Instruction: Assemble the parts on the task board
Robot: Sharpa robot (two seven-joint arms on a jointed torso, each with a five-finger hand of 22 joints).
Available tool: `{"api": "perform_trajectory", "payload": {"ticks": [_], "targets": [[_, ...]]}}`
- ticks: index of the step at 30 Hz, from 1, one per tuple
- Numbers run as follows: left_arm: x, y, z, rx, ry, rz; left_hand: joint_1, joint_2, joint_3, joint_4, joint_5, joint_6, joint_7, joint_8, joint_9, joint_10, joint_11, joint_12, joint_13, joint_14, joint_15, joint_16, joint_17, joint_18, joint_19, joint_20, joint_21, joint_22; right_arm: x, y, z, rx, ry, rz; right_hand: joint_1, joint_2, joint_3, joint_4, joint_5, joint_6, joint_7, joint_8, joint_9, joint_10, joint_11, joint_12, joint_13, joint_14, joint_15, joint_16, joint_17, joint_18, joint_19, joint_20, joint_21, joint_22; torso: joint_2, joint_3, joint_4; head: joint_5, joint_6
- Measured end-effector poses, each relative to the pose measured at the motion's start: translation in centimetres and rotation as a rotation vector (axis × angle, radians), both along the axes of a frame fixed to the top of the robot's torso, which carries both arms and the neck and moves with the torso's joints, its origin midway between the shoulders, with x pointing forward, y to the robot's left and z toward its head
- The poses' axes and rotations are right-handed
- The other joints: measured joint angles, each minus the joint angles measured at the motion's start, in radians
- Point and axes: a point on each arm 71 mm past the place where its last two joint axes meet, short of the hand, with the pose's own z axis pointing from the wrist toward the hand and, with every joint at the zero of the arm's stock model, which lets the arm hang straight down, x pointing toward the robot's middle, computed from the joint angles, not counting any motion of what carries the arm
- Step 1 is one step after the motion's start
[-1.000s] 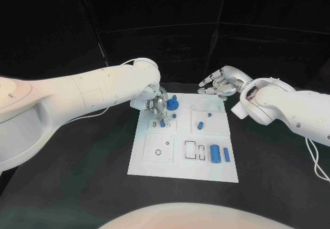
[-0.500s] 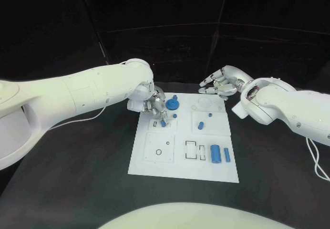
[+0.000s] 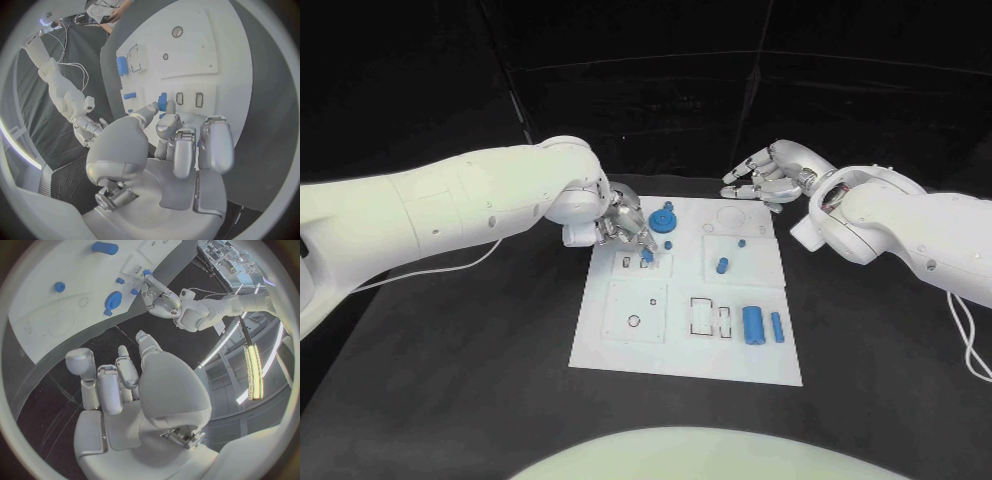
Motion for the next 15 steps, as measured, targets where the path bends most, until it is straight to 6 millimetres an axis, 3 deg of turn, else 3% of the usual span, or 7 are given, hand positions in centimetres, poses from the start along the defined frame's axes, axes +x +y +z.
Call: {"api": "perform_trajectory", "payload": {"ticks": [6, 11, 15], "targets": [[-1.6, 1.7, -1.4, -0.09, -0.072, 0.131, -0.01, -0.01, 0.023, 0.006, 0.0, -0.009, -0.002, 0.019, 0.019, 0.001, 0.001, -0.004, -0.007, 0.0, 0.0, 0.0, 0.0, 0.0, 0.0, 0.0, 0.0, 0.0, 0.0, -0.3, 0.0, -0.001, 0.0, -0.005, 0.0, 0.0, -0.002, 0.002, 0.0, 0.0, 0.0, 0.0, 0.0, 0.0, 0.0, 0.0, 0.0, 0.0, 0.0, 0.0, 0.0, 0.0, 0.0, 0.0, 0.0, 0.0, -0.002, 0.0052, 0.0008, 0.002, 0.001], [-3.1, 2.2, -2.4, -0.162, -0.152, 0.223, -0.018, -0.018, 0.036, 0.003, 0.0, -0.009, -0.002, 0.027, 0.028, 0.003, 0.0, -0.004, -0.008, 0.004, -0.004, 0.0, 0.0, 0.0, 0.003, -0.003, 0.0, 0.0, -0.1, -0.5, 0.0, -0.002, 0.0, -0.008, 0.0, 0.0, -0.002, 0.002, 0.0, 0.0, 0.0, 0.0, 0.0, 0.0, 0.0, 0.0, 0.0, 0.0, 0.0, 0.0, 0.0, 0.0, 0.0, 0.0, 0.0, 0.0, -0.007, 0.0105, 0.0054, 0.0, -0.002], [-4.1, 2.3, -2.8, -0.204, -0.232, 0.271, -0.022, -0.022, 0.047, 0.005, 0.0, -0.009, -0.002, 0.033, 0.03, 0.003, -0.001, -0.004, -0.01, 0.004, -0.004, 0.0, 0.0, 0.0, 0.003, -0.003, 0.0, 0.0, -0.1, -0.7, 0.0, -0.002, 0.0, -0.01, 0.0, 0.0, -0.002, 0.002, 0.0, 0.0, 0.0, 0.0, 0.0, 0.0, 0.0, 0.0, 0.0, 0.0, 0.0, 0.0, 0.0, 0.0, 0.0, 0.0, 0.0, 0.0, -0.011, 0.0125, 0.0088, -0.001, -0.004]]}}
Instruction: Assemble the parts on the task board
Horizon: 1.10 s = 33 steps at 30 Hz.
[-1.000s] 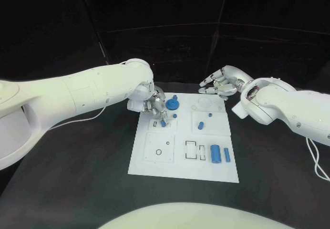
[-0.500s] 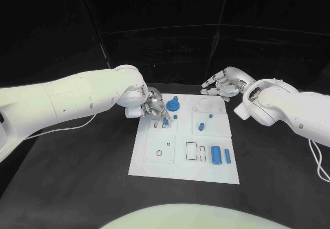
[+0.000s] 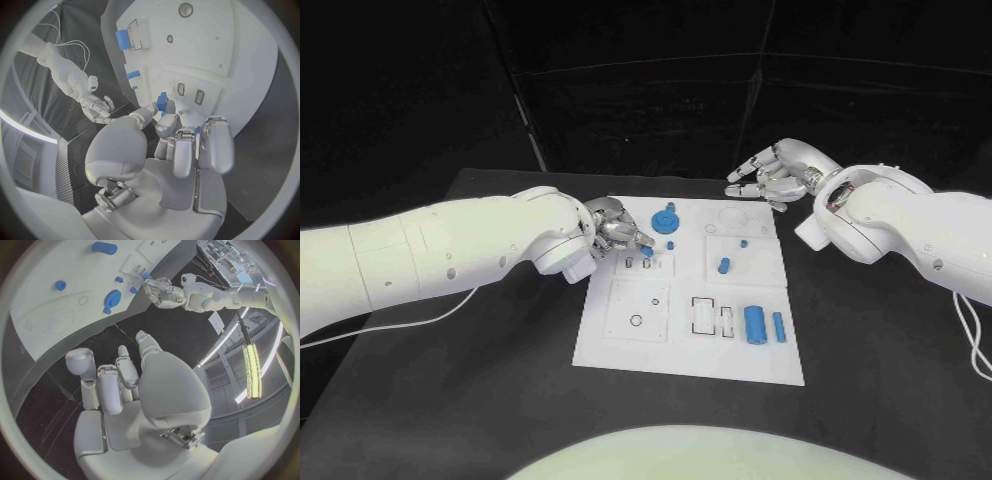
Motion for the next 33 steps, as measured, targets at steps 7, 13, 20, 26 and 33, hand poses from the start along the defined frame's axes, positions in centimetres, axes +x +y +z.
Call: {"api": "perform_trajectory", "payload": {"ticks": [7, 13, 20, 26, 33], "targets": [[-1.0, 0.6, -0.3, -0.027, -0.165, 0.084, 0.0, -0.023, 0.024, 0.008, 0.009, -0.002, 0.002, 0.017, 0.014, 0.004, -0.004, 0.0, 0.0, -0.004, -0.004, 0.0, 0.0, 0.0, -0.004, -0.004, 0.007, 0.0, 0.0, -0.3, 0.0, -0.001, -0.001, -0.006, 0.0, 0.0, 0.0, 0.0, 0.0, 0.0, 0.0, 0.0, 0.0, 0.0, 0.0, 0.0, 0.0, 0.0, 0.0, 0.0, 0.0, 0.0, 0.0, 0.0, 0.0, 0.0, -0.005, 0.0031, 0.0022, -0.008, -0.002], [-2.0, 0.6, -0.7, -0.03, -0.268, 0.109, -0.004, -0.03, 0.033, 0.008, 0.012, -0.002, 0.002, 0.02, 0.02, 0.004, -0.004, 0.0, 0.002, -0.004, -0.004, 0.0, 0.0, 0.0, -0.004, -0.004, 0.011, 0.0, -0.1, -0.4, 0.0, -0.001, -0.001, -0.007, 0.0, 0.0, 0.0, 0.0, 0.0, 0.0, 0.0, 0.0, 0.0, 0.0, 0.0, 0.0, 0.0, 0.0, 0.0, 0.0, 0.0, 0.0, 0.0, 0.0, 0.0, 0.0, -0.005, 0.0031, 0.0033, -0.009, -0.001], [-2.9, 0.5, -1.5, -0.012, -0.327, 0.107, -0.005, -0.04, 0.043, 0.006, 0.016, -0.002, 0.002, 0.024, 0.022, 0.006, -0.005, 0.0, 0.002, -0.004, -0.004, 0.0, 0.0, 0.0, -0.004, -0.004, 0.011, 0.0, -0.1, -0.4, 0.1, -0.001, -0.001, -0.008, 0.0, 0.0, 0.0, 0.0, 0.0, 0.0, 0.0, 0.0, 0.0, 0.0, 0.0, 0.0, 0.0, 0.0, 0.0, 0.0, 0.0, 0.0, 0.0, 0.0, 0.0, 0.0, -0.004, 0.0031, 0.0037, -0.007, -0.001], [-3.1, 0.0, -1.9, 0.001, -0.358, 0.096, -0.005, -0.05, 0.047, 0.002, 0.016, -0.002, 0.002, 0.026, 0.025, 0.006, -0.005, 0.0, 0.002, -0.004, -0.004, 0.0, 0.0, 0.0, 0.0, -0.007, 0.011, 0.0, -0.1, -0.4, 0.1, -0.001, -0.001, -0.008, 0.0, 0.0, -0.002, 0.003, 0.0, 0.0, 0.0, 0.004, 0.0, 0.0, 0.0, 0.0, 0.0, 0.0, 0.0, 0.0, 0.0, 0.0, 0.0, 0.0, 0.0, 0.0, -0.004, 0.0025, 0.0035, -0.006, -0.002], [-3.3, -0.5, -2.3, 0.023, -0.378, 0.078, -0.006, -0.051, 0.052, 0.005, 0.02, -0.002, 0.002, 0.031, 0.026, 0.007, -0.004, 0.0, 0.002, -0.004, -0.003, 0.0, 0.0, 0.0, 0.0, -0.007, 0.011, 0.0, -0.1, -0.4, 0.1, -0.001, -0.001, -0.009, 0.0, 0.0, -0.002, 0.003, 0.0, 0.0, 0.0, 0.004, 0.0, 0.0, 0.0, 0.0, 0.0, 0.0, 0.0, 0.0, 0.0, 0.0, 0.0, 0.0, 0.0, 0.0, -0.004, 0.0027, 0.0025, -0.006, -0.004]]}}
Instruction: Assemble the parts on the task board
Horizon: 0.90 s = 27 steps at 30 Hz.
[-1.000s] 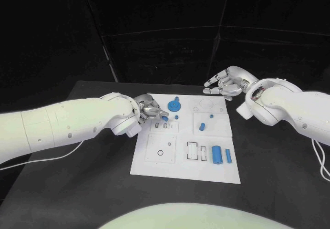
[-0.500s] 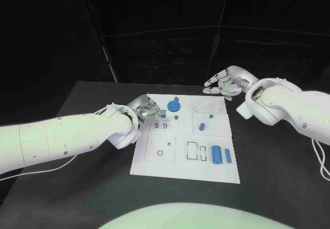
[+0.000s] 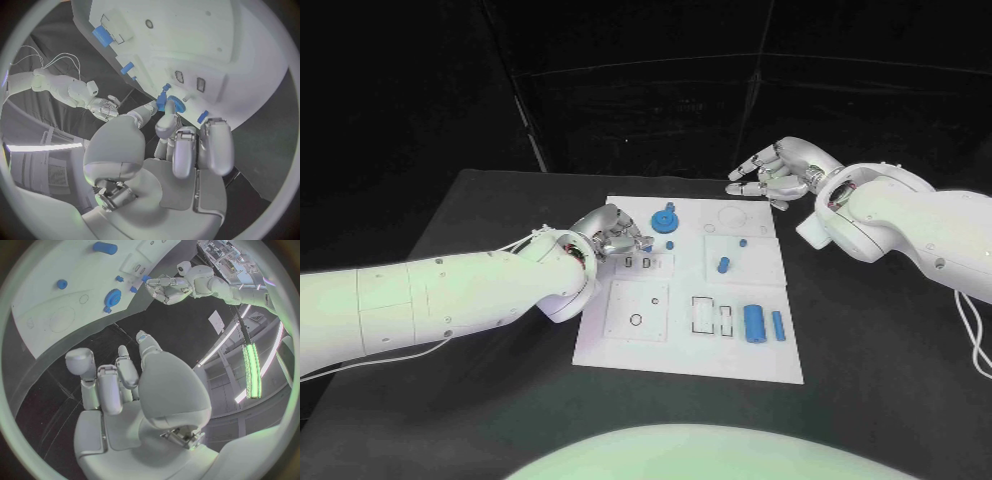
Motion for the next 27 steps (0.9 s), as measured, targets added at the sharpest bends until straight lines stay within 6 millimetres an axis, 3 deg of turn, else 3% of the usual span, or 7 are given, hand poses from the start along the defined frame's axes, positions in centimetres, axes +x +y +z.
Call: {"api": "perform_trajectory", "payload": {"ticks": [27], "targets": [[0.3, -0.6, -1.2, 0.134, 0.085, -0.021, 0.003, -0.004, 0.0, 0.0, -0.001, 0.002, -0.002, -0.001, 0.002, 0.004, -0.003, 0.0, 0.007, 0.0, 0.0, 0.0, 0.0, 0.0, 0.0, 0.0, 0.0, 0.0, 0.0, 0.2, 0.0, 0.0, -0.002, 0.003, 0.0, 0.0, 0.0, 0.0, 0.0, 0.0, 0.0, 0.0, 0.0, 0.0, 0.0, 0.0, 0.0, 0.0, 0.0, 0.0, 0.001, 0.0, 0.0, 0.0, 0.0, 0.0, 0.001, -0.0005, -0.0006, -0.008, -0.011]]}}
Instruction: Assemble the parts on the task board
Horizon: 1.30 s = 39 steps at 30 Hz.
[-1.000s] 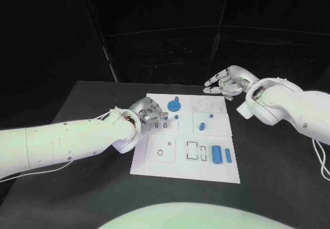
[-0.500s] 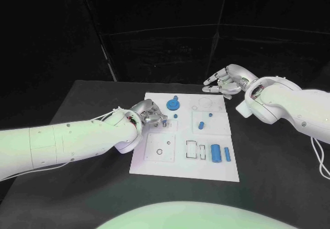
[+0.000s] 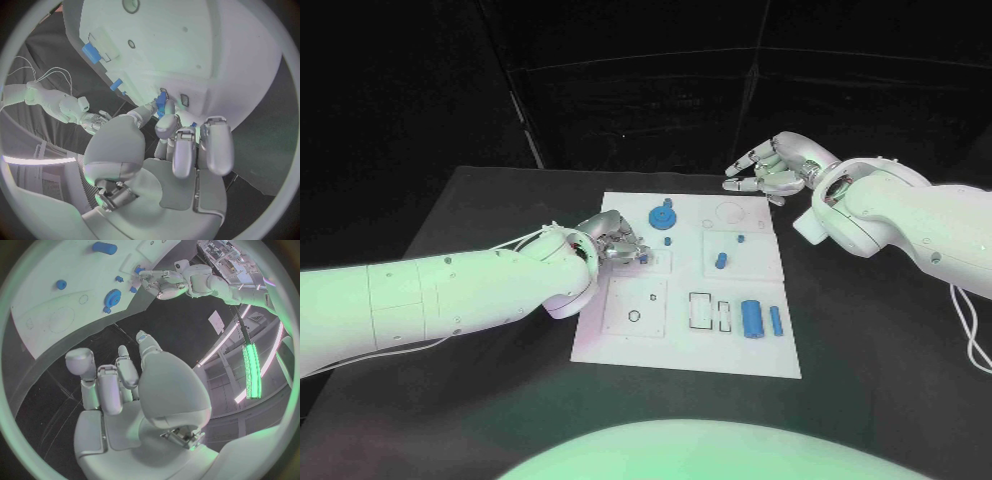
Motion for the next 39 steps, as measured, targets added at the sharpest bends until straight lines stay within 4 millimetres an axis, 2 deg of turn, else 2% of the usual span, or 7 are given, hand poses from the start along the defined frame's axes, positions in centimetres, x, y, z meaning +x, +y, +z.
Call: {"api": "perform_trajectory", "payload": {"ticks": [30, 39], "targets": [[-0.1, -0.29, 0.01, 0.019, 0.025, -0.016, -0.004, -0.003, 0.003, -0.003, 0.002, -0.006, -0.002, 0.004, 0.002, 0.0, 0.0, 0.0, -0.003, 0.002, -0.002, 0.0, 0.0, 0.0, 0.0, 0.0, 0.0, 0.0, -0.01, -0.03, 0.0, -0.001, 0.0, 0.0, 0.0, 0.0, 0.0, 0.0, 0.0, 0.0, 0.0, 0.0, 0.0, 0.0, 0.0, 0.0, 0.0, 0.0, 0.0, 0.0, 0.0, 0.0, 0.0, 0.0, 0.0, 0.0, -0.001, 0.0008, 0.0012, -0.004, -0.005], [-0.15, -0.2, 0.0, 0.024, 0.03, -0.018, 0.0, -0.007, 0.01, -0.004, 0.002, -0.006, -0.002, 0.005, 0.002, 0.0, 0.0, 0.0, -0.004, 0.002, -0.002, 0.0, 0.0, 0.0, 0.0, 0.0, 0.0, 0.0, 0.01, -0.05, 0.0, -0.001, -0.001, -0.001, -0.004, 0.004, -0.003, 0.003, 0.0, 0.0, 0.0, 0.0, 0.0, 0.0, 0.0, 0.0, 0.0, 0.0, 0.0, 0.0, 0.0, 0.0, 0.0, 0.0, 0.0, 0.0, -0.001, 0.0003, 0.0012, 0.001, -0.004]]}}
